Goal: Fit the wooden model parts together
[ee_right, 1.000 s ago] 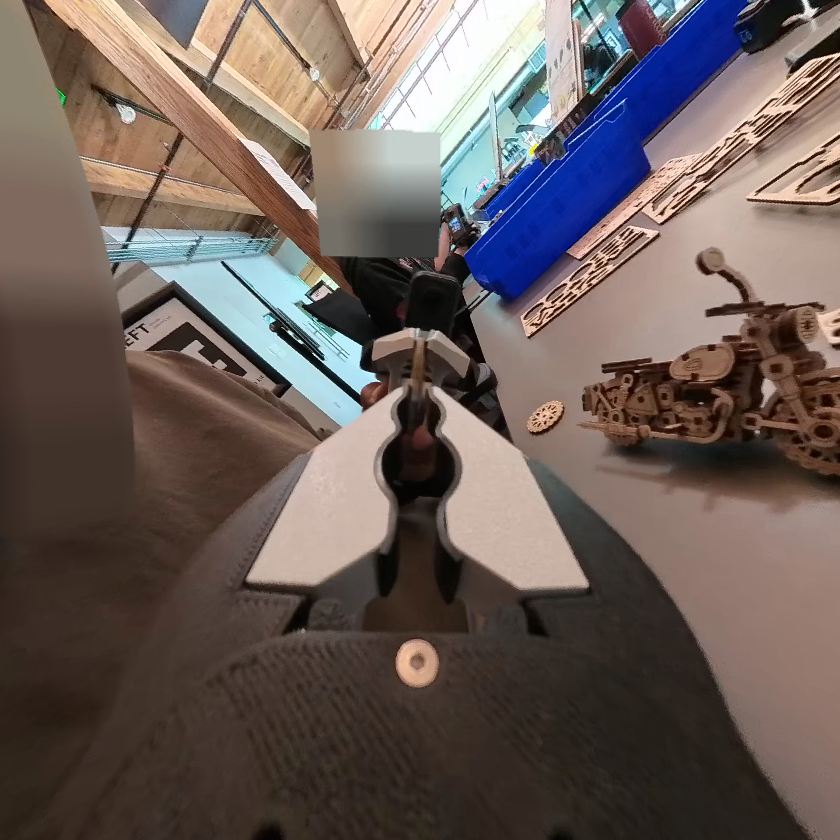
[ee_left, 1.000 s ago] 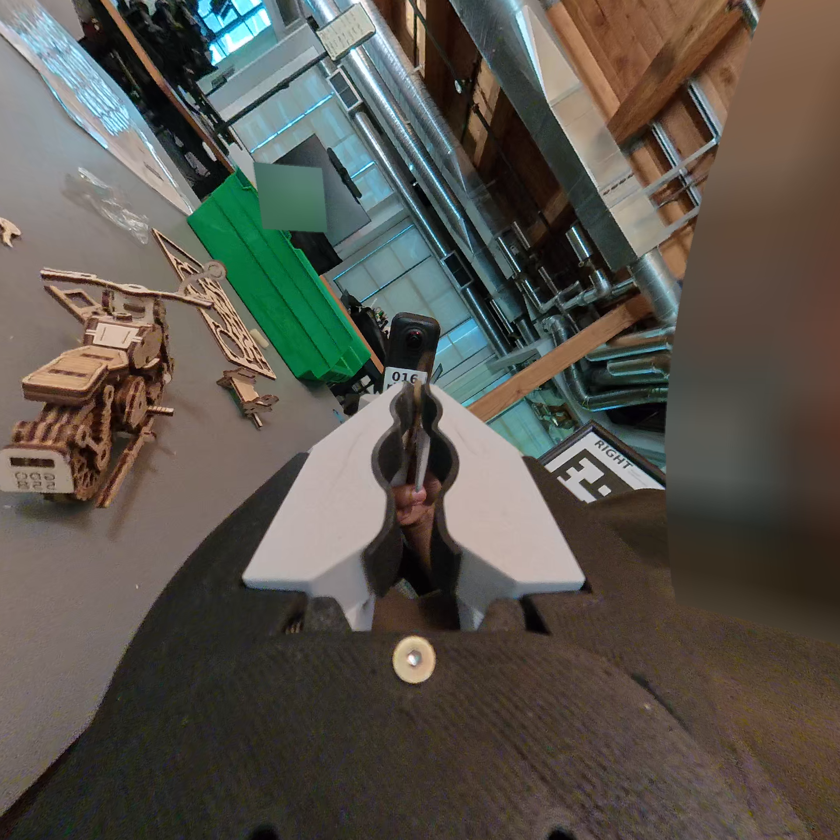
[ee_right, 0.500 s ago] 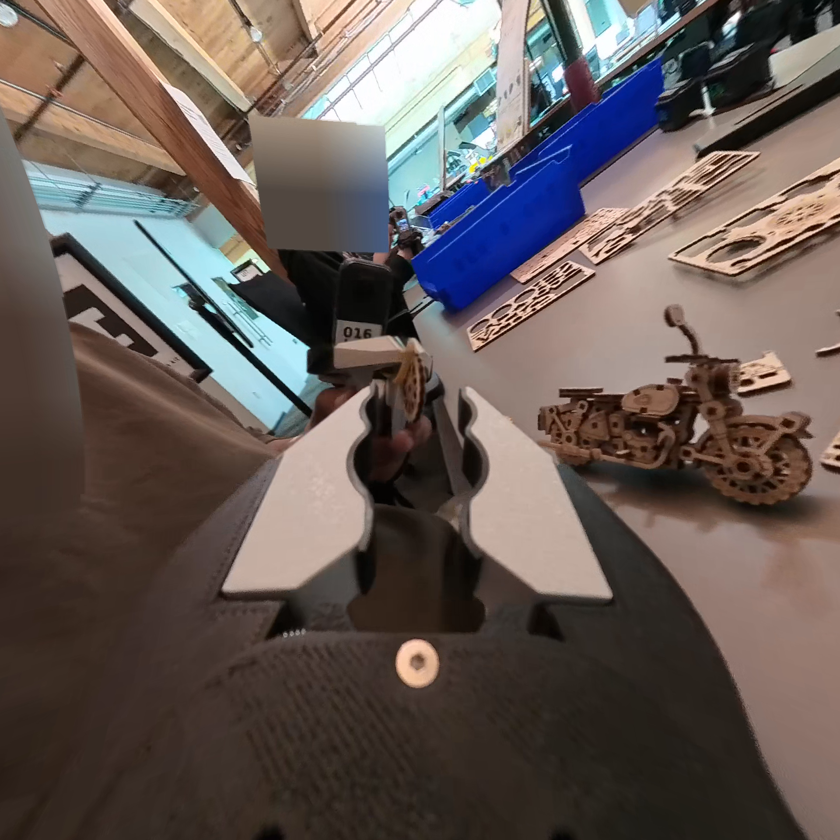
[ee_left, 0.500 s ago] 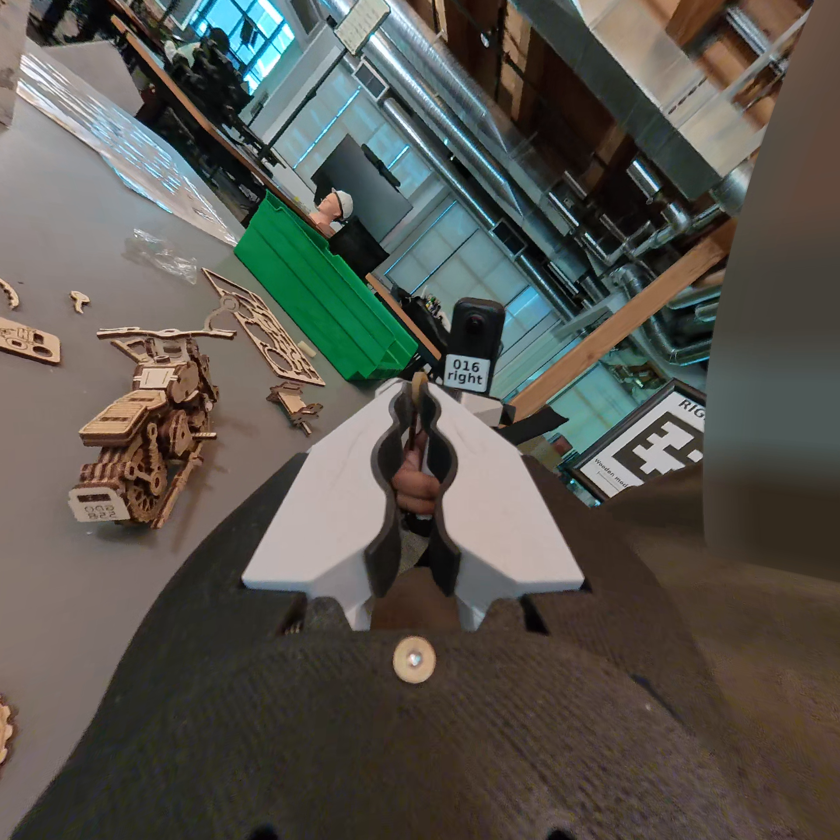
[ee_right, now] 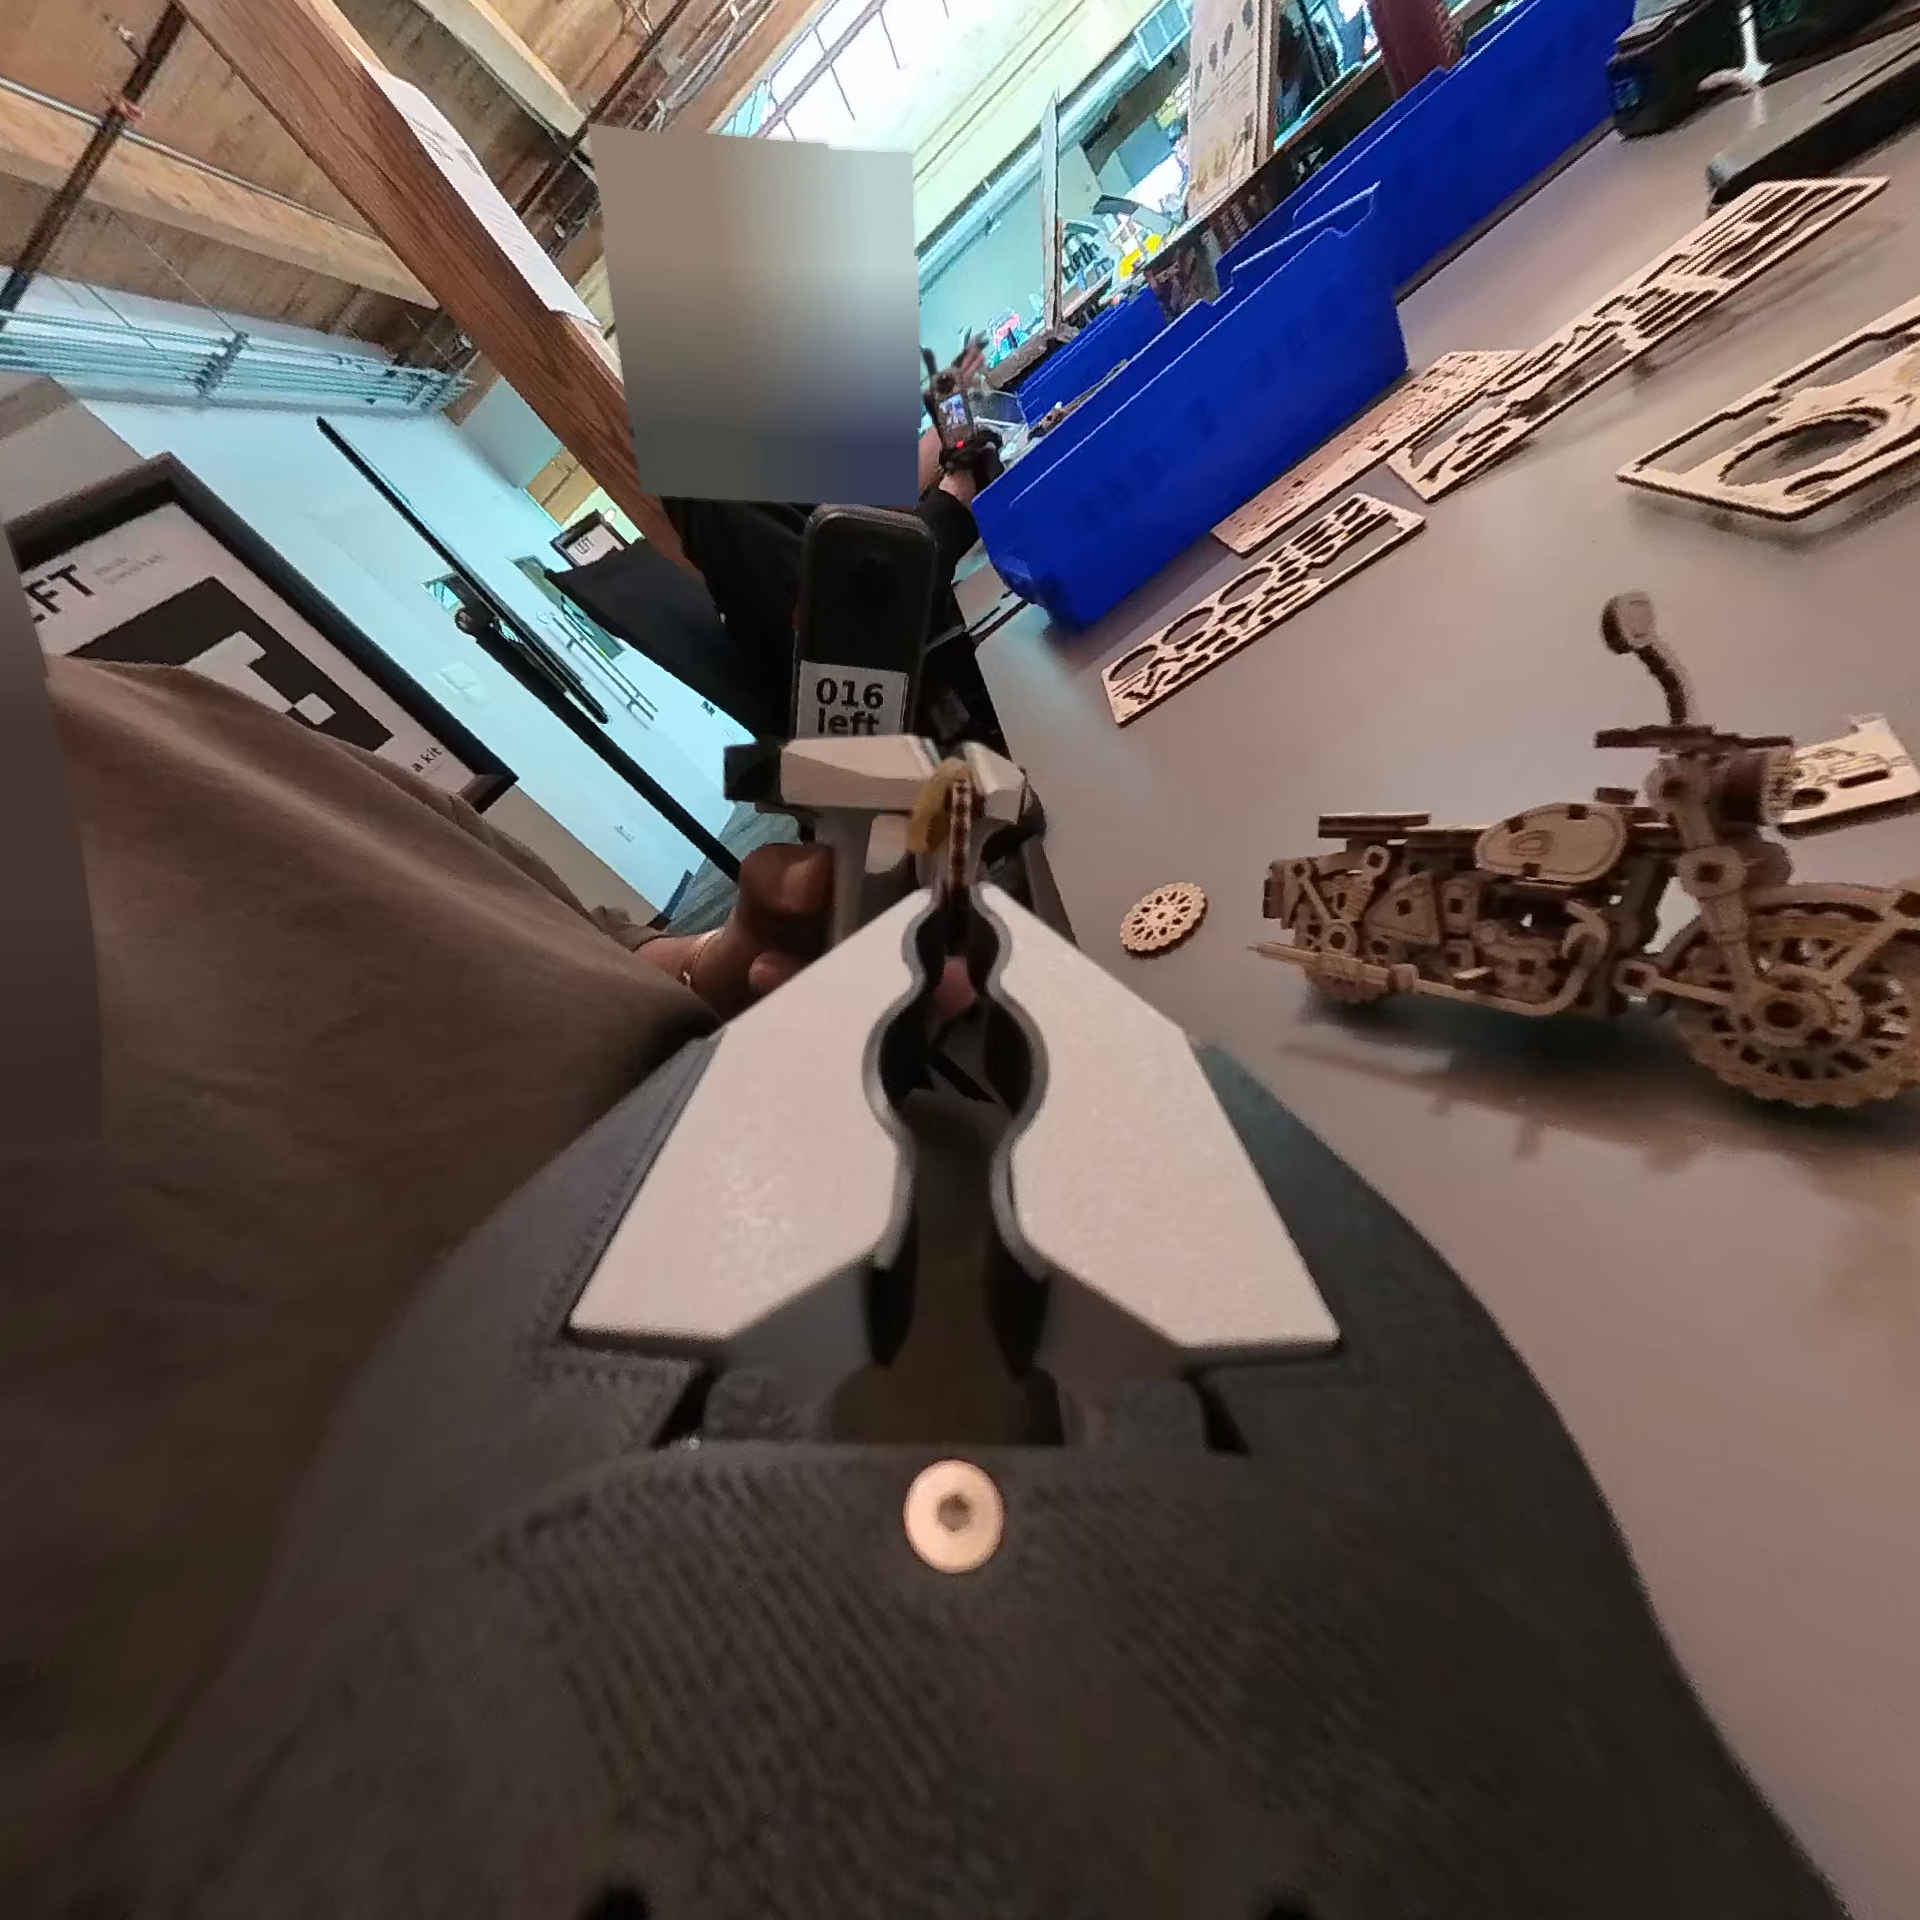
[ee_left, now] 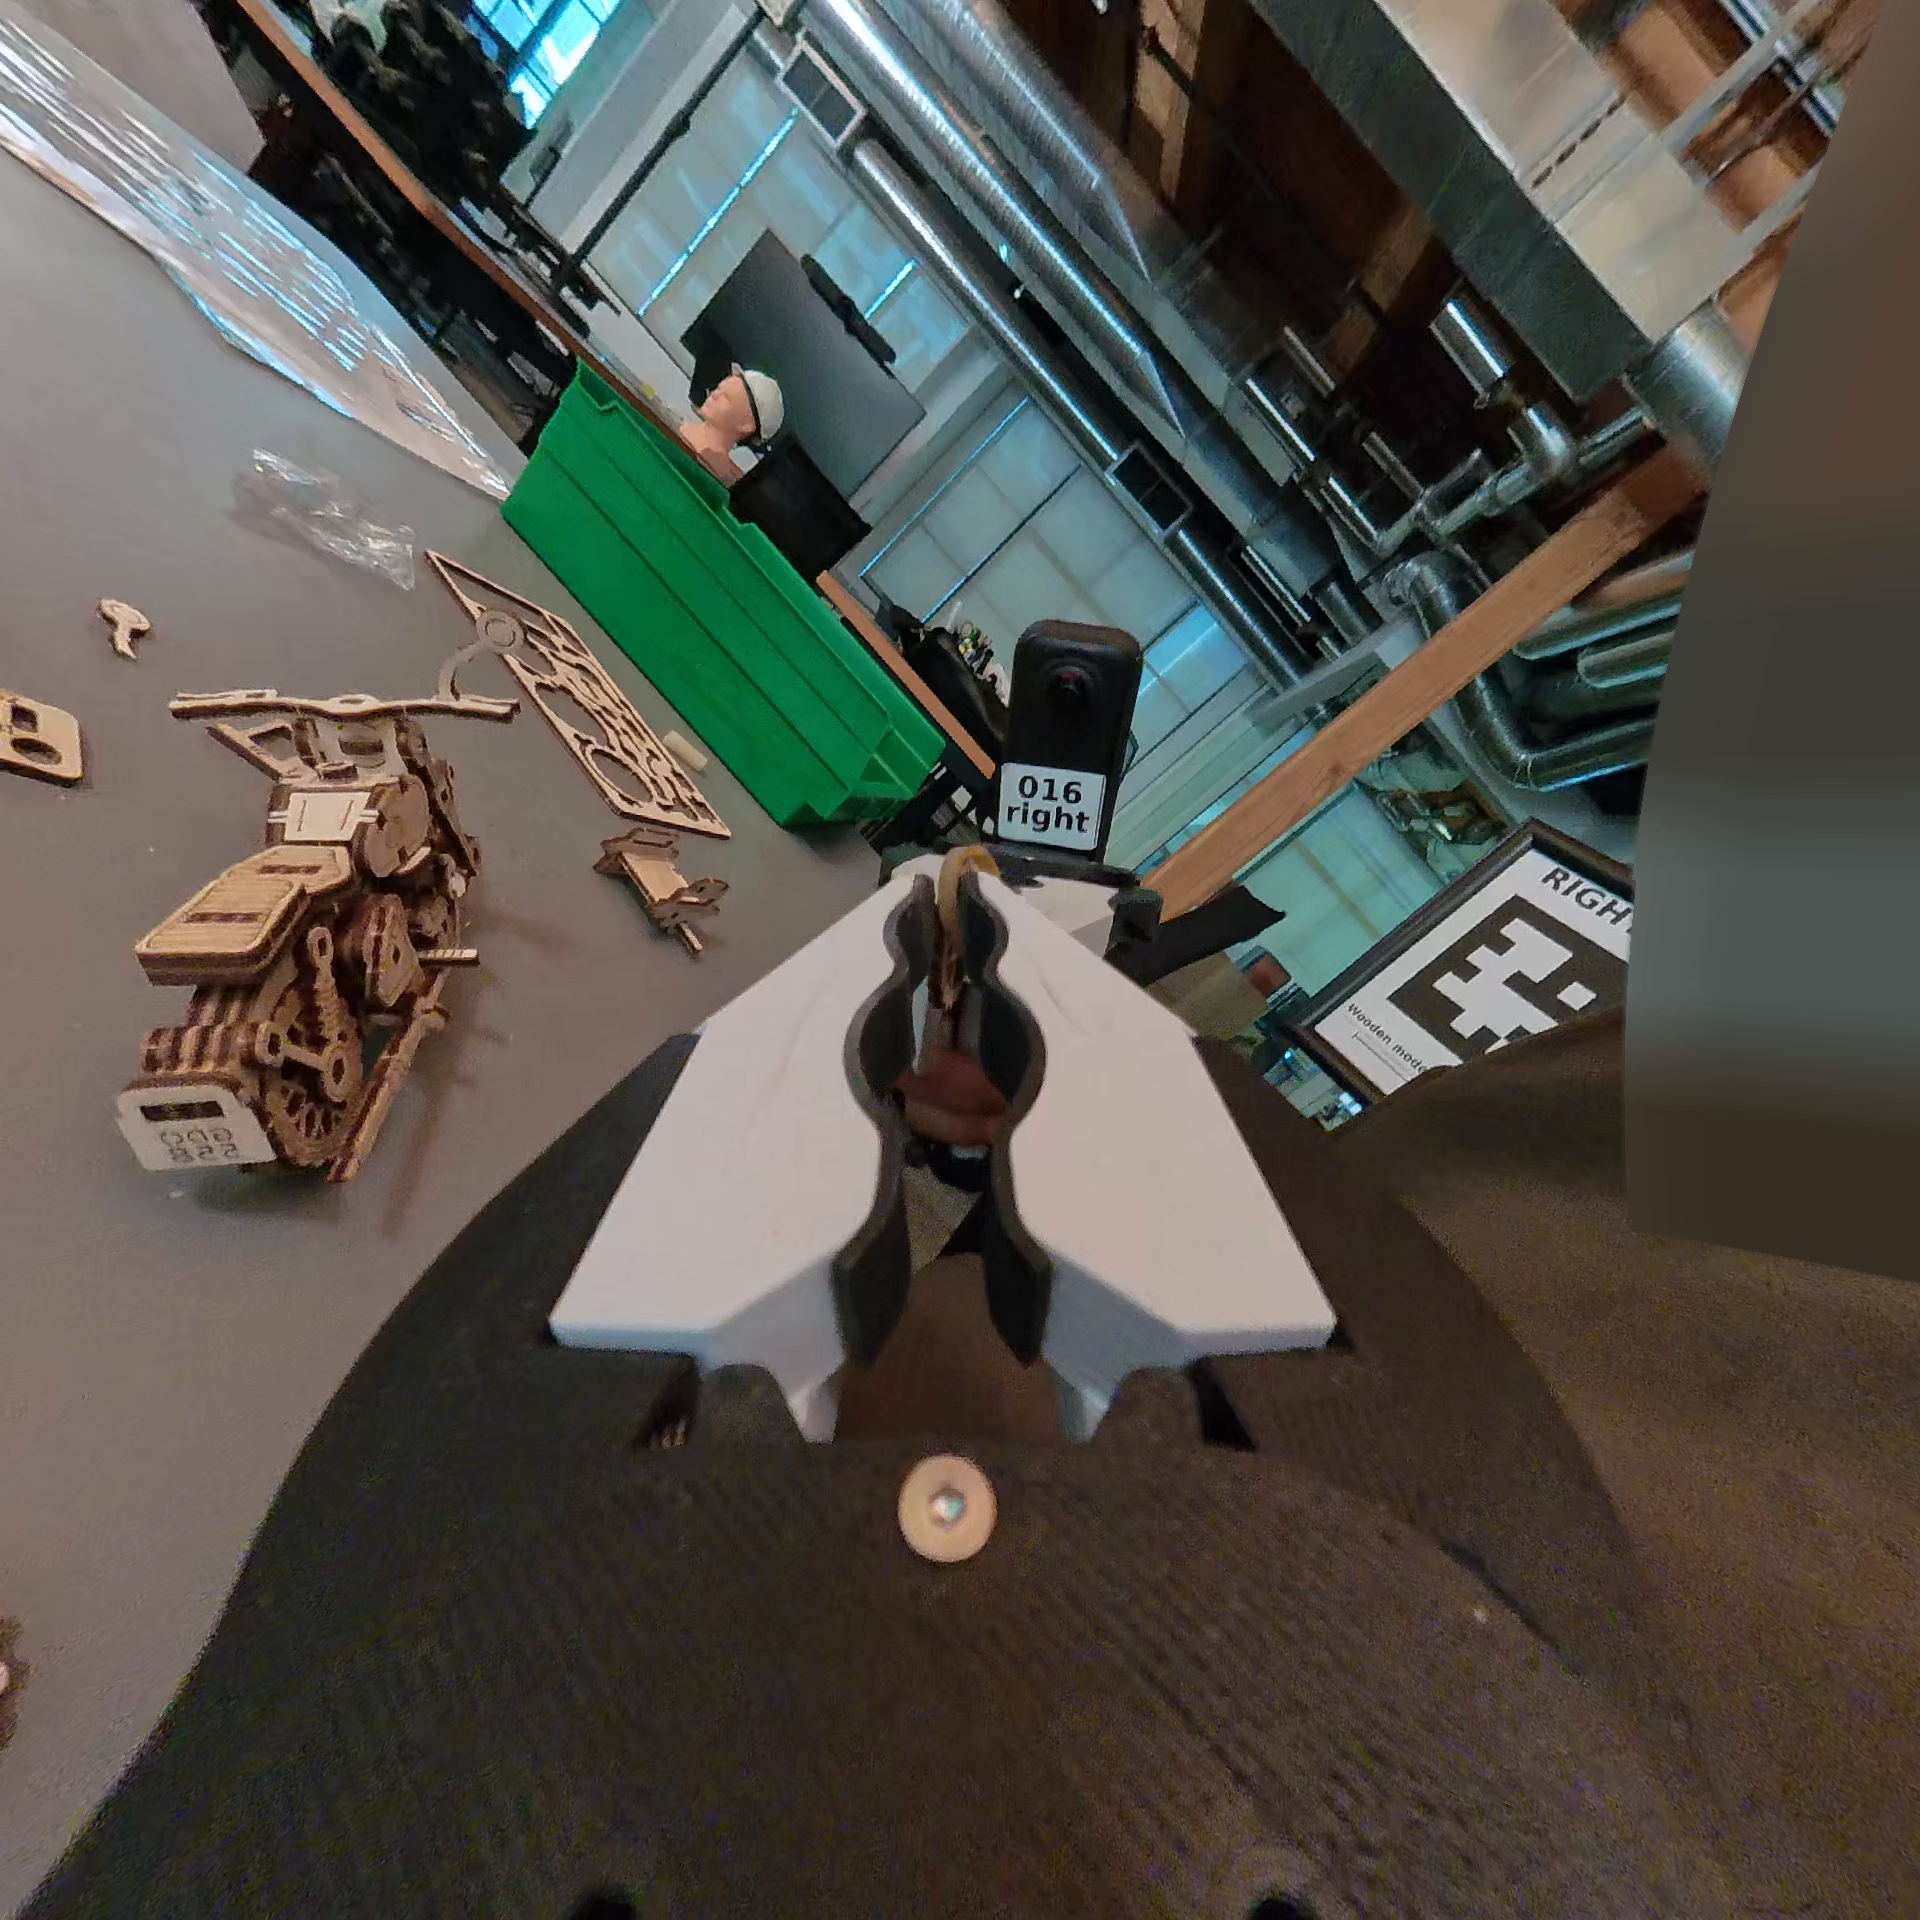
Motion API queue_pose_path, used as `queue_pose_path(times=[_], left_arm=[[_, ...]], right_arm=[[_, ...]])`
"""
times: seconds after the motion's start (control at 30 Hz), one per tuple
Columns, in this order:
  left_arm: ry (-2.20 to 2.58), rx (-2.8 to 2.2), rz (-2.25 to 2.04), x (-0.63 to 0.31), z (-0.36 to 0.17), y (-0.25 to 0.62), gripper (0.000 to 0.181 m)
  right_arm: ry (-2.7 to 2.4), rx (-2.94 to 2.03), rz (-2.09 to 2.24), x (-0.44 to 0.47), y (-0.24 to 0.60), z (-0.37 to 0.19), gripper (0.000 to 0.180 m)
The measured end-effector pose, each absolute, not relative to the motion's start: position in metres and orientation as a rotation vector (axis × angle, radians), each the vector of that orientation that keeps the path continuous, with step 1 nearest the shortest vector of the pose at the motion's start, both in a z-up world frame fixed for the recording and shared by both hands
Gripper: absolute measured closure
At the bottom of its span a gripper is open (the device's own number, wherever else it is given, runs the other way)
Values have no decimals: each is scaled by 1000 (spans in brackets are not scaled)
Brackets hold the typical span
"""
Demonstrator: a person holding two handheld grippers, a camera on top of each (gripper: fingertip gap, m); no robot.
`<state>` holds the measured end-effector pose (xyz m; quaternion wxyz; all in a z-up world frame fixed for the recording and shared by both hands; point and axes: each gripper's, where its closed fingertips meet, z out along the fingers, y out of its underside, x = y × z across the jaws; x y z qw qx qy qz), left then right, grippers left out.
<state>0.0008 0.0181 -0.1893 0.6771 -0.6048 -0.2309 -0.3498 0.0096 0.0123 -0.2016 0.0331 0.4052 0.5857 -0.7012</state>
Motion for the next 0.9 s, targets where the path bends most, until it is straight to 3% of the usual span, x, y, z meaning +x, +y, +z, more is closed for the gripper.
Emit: queue_pose_path(times=[0.03, 0.9], left_arm=[[-512, -1372, -782, 2, -190, 18, 178], [-371, -1531, -876, 20, -200, 14, 178]], right_arm=[[1816, 1244, -2155, 10, 13, -202, 178], [1814, 1148, -2046, 22, 7, -208, 178]])
